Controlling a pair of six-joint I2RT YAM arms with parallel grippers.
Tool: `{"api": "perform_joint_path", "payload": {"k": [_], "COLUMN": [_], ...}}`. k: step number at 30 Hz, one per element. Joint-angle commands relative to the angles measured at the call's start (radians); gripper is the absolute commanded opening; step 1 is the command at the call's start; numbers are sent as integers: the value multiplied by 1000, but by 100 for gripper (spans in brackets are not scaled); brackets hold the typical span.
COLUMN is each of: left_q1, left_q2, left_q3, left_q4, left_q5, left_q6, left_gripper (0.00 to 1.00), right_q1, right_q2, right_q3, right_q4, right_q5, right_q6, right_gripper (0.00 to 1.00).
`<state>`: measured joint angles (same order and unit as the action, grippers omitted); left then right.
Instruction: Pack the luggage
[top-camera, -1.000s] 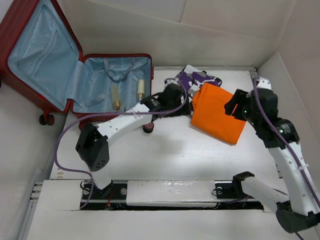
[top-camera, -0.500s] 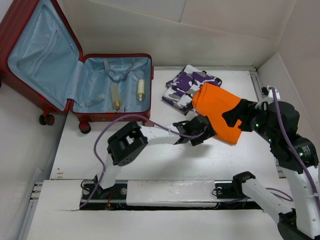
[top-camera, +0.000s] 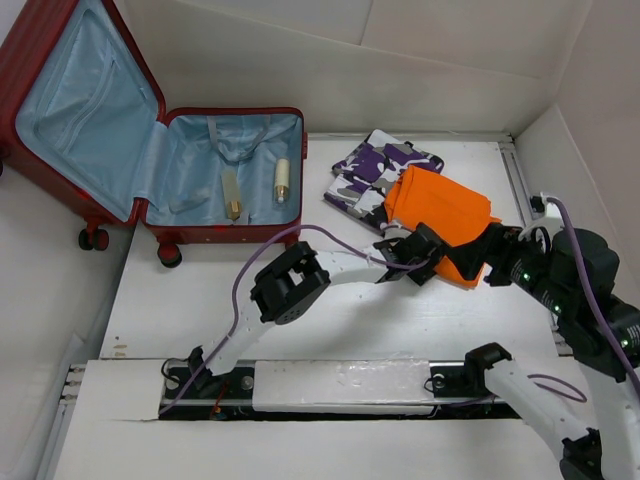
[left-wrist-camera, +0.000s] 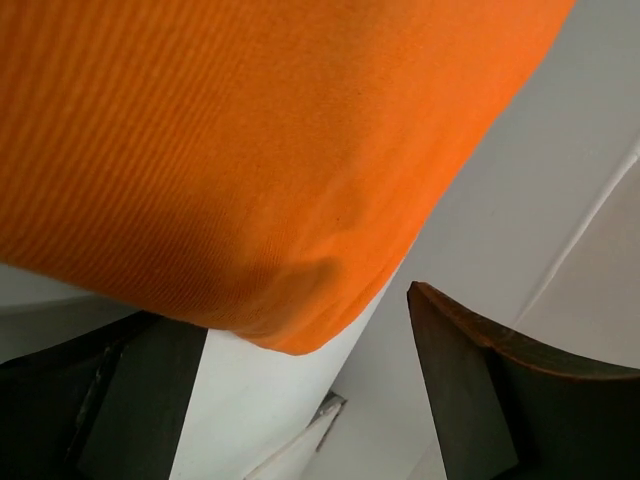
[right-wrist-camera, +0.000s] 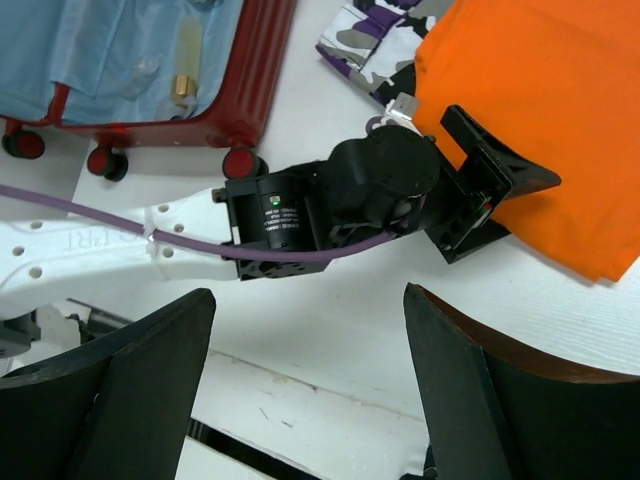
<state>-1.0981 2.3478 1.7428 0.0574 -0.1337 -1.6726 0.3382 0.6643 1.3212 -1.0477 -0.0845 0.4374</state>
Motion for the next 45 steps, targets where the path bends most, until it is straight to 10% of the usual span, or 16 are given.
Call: {"api": "perform_joint_path", "payload": {"k": [1,4,9,11,19,22,28,45], "left_q1": [-3,6,26,26,3,3,-8,63], "left_q2": [39,21,-56,-76,-306,-404,-538,-249], "left_q3": [15,-15,-147,-181,-399,-524,-741,-468], "left_q4": [-220,-280,-257,-290,-336,-327,-248,-137], "left_q5": [-104,-125,-138,-138,-176,-176,-113,-107], "left_q6": [-84,-124,-134,-89,54,91,126,140], "left_gripper": [77,73,11,1,0,15,80,78], "right_q1": [33,57,97,111,122,122,131,131], "right_q2": [-26,-35,-55,-64,-65,-65,-45,-17], "right_q3": [29,29,29,17,-51,-62,-91,-120], "right_q4": [-9,-9,-9,-9,23,44,80,109], "right_q5": [-14,-14,6,6,-43,-52,-43,20], "right_q6": [-11,-11,-11,-11,-11,-2,18,0], "right_gripper": [82,82,81,81,81,81,81,80]}}
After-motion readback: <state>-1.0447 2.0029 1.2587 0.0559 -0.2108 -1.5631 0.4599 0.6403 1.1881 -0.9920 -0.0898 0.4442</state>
